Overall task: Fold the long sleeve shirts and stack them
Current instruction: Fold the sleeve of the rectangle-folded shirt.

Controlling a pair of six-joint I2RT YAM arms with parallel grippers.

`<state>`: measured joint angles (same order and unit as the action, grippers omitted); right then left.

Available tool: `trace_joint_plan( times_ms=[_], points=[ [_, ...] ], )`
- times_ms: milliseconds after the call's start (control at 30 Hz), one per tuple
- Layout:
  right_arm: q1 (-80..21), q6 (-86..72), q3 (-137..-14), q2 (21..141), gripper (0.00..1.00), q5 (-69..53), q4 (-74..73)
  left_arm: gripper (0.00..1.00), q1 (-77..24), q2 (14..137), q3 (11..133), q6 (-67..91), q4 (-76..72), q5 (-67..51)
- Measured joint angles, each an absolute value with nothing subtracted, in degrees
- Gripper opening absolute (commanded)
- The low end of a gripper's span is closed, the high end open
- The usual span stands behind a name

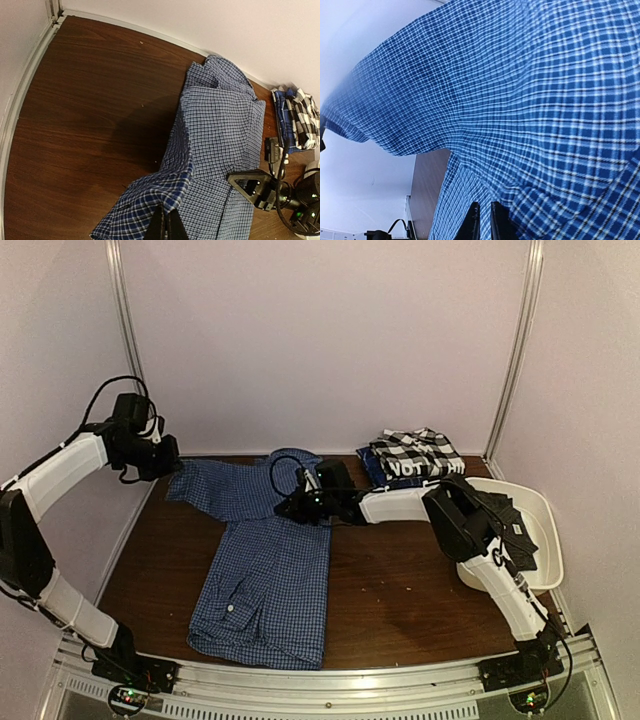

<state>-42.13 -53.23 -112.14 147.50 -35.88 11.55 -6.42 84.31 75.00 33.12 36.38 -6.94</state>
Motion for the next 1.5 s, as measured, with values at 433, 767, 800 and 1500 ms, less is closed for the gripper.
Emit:
trace_joint_plan(
  times_ms=[433,767,800,1500],
  points=[
    [-42.2,-58.0,-113.5,150.2,0.08,-31.0,10.9,0.00,-11.3,84.0,75.9,25.1,32.0,-25.3],
    [-42.1,-60.4,-114.9,150.2,0.08,-29.5,10.0,0.00,-17.8,83.6,76.7,22.6,30.9,-32.0],
    [-42.1,-60.4,-114.7,150.2,0.09,-29.6,10.2,0.00,-18.0,83.6,76.6,22.6,30.9,-32.2],
    [-35.3,-48.1,-85.3,114.3,0.14,-24.0,10.2,0.00,-28.8,94.5,74.2,21.1,36.8,-29.5]
  ],
)
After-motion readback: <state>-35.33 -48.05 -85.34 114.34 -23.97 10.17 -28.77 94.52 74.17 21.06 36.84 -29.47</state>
